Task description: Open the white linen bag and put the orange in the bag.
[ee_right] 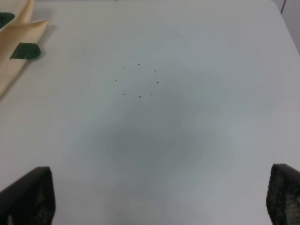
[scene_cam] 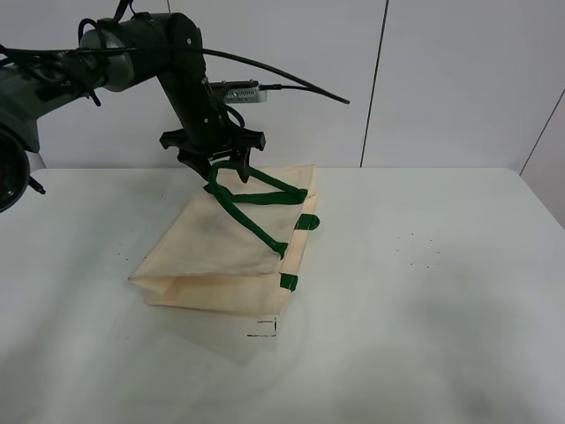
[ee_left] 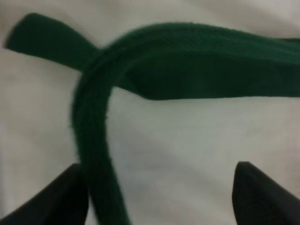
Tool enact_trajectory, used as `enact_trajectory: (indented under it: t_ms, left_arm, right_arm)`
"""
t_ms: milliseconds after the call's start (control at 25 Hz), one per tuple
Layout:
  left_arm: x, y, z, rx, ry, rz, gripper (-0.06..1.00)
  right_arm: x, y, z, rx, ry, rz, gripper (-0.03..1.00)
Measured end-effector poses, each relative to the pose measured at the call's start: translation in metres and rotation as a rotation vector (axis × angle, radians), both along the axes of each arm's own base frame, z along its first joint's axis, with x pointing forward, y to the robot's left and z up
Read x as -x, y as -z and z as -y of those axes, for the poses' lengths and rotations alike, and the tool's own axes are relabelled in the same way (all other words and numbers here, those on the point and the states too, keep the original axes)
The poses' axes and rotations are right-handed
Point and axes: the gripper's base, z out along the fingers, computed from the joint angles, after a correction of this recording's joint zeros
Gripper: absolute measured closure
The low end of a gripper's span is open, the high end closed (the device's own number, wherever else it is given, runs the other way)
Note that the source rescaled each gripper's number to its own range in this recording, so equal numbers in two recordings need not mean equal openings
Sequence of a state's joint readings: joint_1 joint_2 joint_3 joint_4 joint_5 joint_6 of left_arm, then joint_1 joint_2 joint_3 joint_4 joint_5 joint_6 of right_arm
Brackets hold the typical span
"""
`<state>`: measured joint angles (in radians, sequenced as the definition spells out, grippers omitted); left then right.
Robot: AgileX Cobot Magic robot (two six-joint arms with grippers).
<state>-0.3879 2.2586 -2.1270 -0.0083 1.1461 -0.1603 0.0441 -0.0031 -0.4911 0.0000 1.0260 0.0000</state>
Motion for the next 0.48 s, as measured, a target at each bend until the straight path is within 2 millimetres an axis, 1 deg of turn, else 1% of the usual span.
enact_trajectory:
  t_ms: [120, 280, 400, 480]
  left_arm:
    - [0.001, 0.001, -0.007, -0.081, -0.009, -0.007, 0.08]
    - [-0.005, 0.001, -0.023, -0.090, -0.045, -0.009, 0.08]
    - [-0.014, 0.001, -0.053, -0.090, -0.110, -0.011, 0.08]
    - [-0.021, 0.001, -0.078, -0.095, -0.159, -0.012, 0.08]
  right_arm:
    - [0.000, 0.000, 0.000, 0.000, 0.000, 0.000, -0.03]
    - [0.000, 0.000, 0.000, 0.000, 0.000, 0.000, -0.03]
    - [0.000, 0.000, 0.000, 0.000, 0.000, 0.000, -0.03]
    - [0.000, 0.000, 0.000, 0.000, 0.000, 0.000, -0.03]
